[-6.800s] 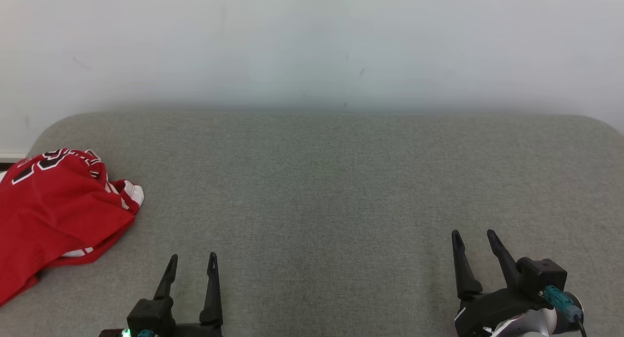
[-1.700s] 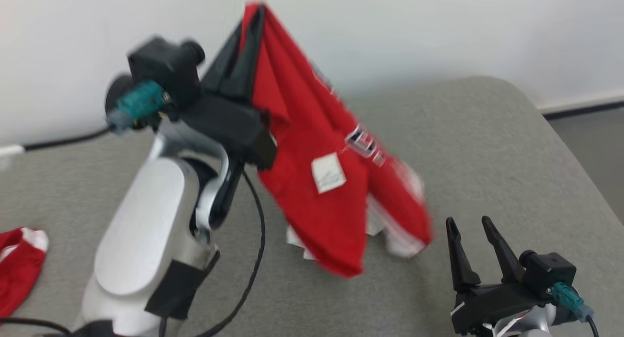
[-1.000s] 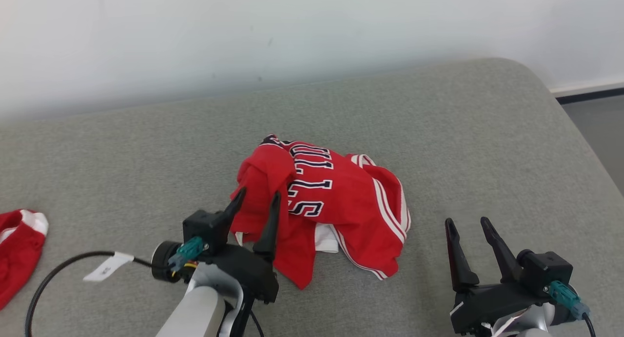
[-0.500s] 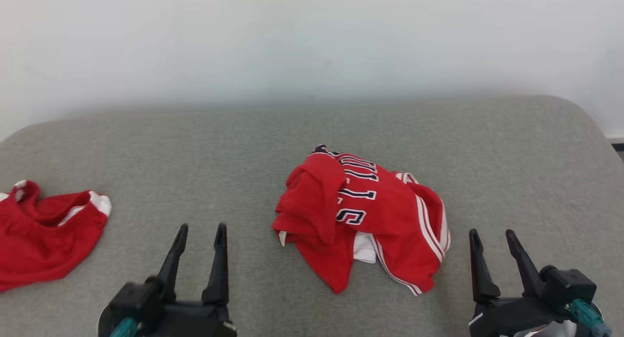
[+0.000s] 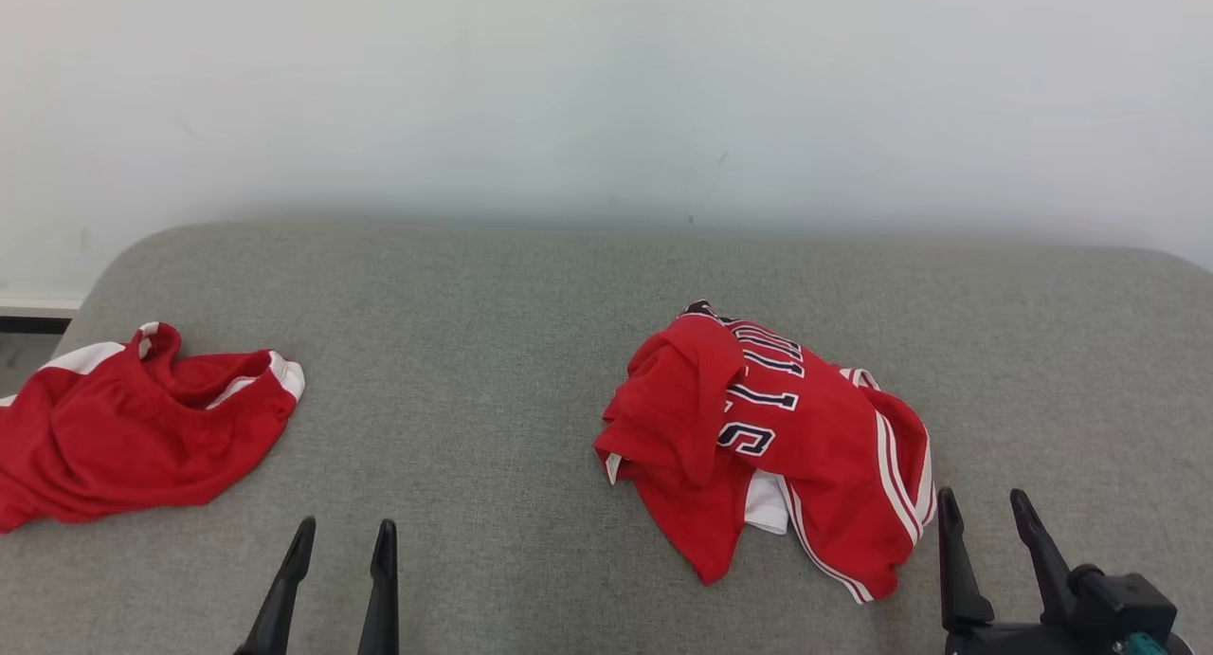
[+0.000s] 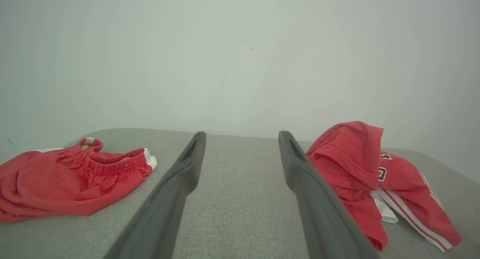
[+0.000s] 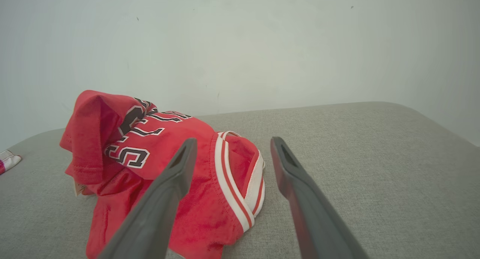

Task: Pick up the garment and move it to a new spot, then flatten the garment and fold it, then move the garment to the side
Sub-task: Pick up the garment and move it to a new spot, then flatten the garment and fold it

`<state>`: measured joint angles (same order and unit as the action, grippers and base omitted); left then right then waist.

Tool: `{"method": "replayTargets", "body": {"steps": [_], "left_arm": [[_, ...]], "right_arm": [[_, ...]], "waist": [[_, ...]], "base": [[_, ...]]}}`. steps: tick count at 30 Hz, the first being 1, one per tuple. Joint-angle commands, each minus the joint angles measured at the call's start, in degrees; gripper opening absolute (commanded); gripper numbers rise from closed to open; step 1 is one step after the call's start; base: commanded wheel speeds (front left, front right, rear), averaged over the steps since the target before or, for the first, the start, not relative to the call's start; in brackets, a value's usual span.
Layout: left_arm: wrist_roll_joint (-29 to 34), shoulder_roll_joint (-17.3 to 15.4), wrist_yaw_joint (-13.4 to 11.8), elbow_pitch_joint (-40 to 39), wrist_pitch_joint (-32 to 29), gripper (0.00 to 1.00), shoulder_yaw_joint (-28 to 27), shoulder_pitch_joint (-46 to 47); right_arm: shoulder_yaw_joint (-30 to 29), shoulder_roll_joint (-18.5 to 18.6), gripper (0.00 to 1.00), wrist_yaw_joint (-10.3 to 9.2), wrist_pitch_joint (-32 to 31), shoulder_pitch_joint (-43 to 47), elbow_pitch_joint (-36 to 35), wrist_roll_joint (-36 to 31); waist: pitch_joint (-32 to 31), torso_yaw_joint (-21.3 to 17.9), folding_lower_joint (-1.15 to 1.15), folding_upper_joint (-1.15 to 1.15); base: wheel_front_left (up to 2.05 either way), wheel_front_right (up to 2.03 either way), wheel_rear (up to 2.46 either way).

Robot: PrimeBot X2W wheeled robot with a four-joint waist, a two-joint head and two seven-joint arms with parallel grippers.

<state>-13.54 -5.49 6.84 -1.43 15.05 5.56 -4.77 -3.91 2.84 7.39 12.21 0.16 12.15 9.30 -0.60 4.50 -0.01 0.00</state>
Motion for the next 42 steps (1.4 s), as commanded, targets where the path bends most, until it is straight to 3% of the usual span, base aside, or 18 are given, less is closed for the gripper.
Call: {"method": "replayTargets", "body": {"steps": [1,12,27,30,36,42], "left_arm": [[-0.1,0.1,0.2,-0.2,0.2,1.00,-0.3,-1.6],[-1.4,0.3,0.6,2.2,0.2,1.00,-1.6,-3.4],[-1.4,-0.5,0.6,2.9,0.2,1.00,0.6,-1.9],[-1.6,-0.9,0.6,3.8,0.2,1.00,3.1,-0.7],[-1.8,-1.8,0.6,9.2,0.2,1.00,9.6,4.4],[-2.1,-1.2,0.6,17.6,-1.0,1.00,14.1,10.9]], "right_arm": [[-0.3,0.1,1.00,0.20,0.5,1.0,0.2,-0.9],[-0.9,0.1,1.00,0.20,-0.1,3.0,-0.4,-1.4],[-0.3,0.1,1.00,0.20,-1.1,2.5,-0.9,-0.7],[-0.4,0.1,1.00,0.20,-1.5,2.3,-0.9,-0.7],[0.7,0.1,1.00,0.20,-2.0,1.3,-1.2,-0.3],[1.4,0.1,1.00,0.20,-2.4,0.8,-1.3,0.0]], "waist": [[-0.8,0.5,0.01,0.00],[-1.8,0.0,0.01,0.00],[-0.9,-1.4,0.01,0.00],[-0.7,-2.2,0.01,0.00],[-0.1,-5.8,0.01,0.00],[1.2,-11.7,0.01,0.00]], "base": [[0.00,0.00,0.00],[0.00,0.00,0.00],[0.00,0.00,0.00],[0.00,0.00,0.00],[0.00,0.00,0.00],[0.00,0.00,0.00]]}}
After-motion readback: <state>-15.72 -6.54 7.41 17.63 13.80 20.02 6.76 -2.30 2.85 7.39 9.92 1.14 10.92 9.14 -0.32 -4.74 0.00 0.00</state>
